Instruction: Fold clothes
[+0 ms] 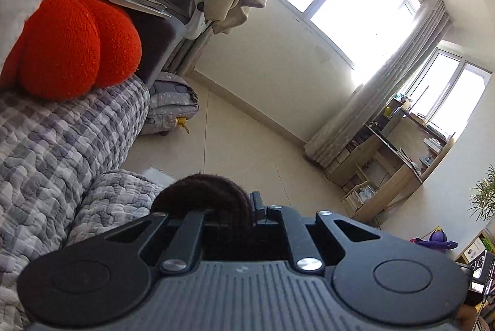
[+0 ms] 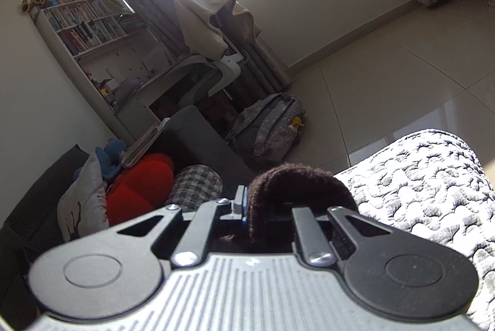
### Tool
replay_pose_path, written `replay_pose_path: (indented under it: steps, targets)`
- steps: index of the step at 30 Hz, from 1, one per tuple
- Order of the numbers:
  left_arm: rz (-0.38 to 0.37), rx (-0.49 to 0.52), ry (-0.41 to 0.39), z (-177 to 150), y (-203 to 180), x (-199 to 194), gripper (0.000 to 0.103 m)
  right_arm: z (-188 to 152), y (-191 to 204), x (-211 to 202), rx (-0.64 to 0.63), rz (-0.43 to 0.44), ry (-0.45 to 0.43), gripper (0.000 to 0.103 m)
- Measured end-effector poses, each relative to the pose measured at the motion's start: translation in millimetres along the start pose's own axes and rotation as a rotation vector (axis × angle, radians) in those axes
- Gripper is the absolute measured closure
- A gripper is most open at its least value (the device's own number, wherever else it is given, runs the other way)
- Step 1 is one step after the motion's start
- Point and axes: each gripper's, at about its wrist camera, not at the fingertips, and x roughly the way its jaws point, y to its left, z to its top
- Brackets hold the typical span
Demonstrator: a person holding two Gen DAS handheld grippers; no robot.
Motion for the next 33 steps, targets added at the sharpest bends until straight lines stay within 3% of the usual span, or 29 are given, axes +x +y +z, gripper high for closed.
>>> replay_pose_path:
  steps: [10,13,14,16,17,19,21,24,26,30,33]
  targets:
    - [0.076,0.053,0.075,-7.9,12.4,43.0,0.090,-13.2,-17.9,57.5,-0.035,-0.115,0.061,0.094]
    - [0.061,0.047,0.074,-5.4,13.8,41.6,0.079,-16.1,-17.2,60.0,-0.050,-0.123,0.058,0.093]
    - [0.069,0.054,0.059,-4.7,12.1,37.8,0.065,-16.2,-15.9,59.3,-0.057,-0.122,0.054,0.092]
    - [0.085,0.072,0.011,-3.6,7.3,28.2,0.039,-15.5,-12.5,56.2,-0.069,-0.110,0.039,0.075]
    - [0.091,0.079,-0.019,-2.6,4.9,22.4,0.031,-14.8,-11.0,54.3,-0.072,-0.106,0.028,0.067]
    - [0.110,0.087,-0.053,-1.1,1.1,12.0,0.022,-13.3,-8.6,44.7,-0.062,-0.106,-0.028,0.035]
    - [0.130,0.092,-0.062,-0.1,-1.8,3.2,0.022,-11.6,-8.1,34.9,-0.056,-0.117,-0.073,0.029]
    - [0.157,0.146,-0.085,-1.1,-15.0,-13.0,0.022,-9.9,-7.3,21.6,-0.077,-0.165,-0.103,0.029]
    - [0.167,0.193,-0.110,-7.8,-33.4,-22.3,0.022,-11.7,1.5,13.5,-0.147,-0.211,-0.124,0.030]
    - [0.203,0.185,-0.133,-39.2,-74.6,-32.1,0.023,-28.9,39.3,7.8,-0.317,-0.256,-0.149,0.036]
    - [0.198,0.267,-0.141,-73.0,-107.6,-35.5,0.023,-64.3,83.1,8.1,-0.462,-0.283,-0.158,0.036]
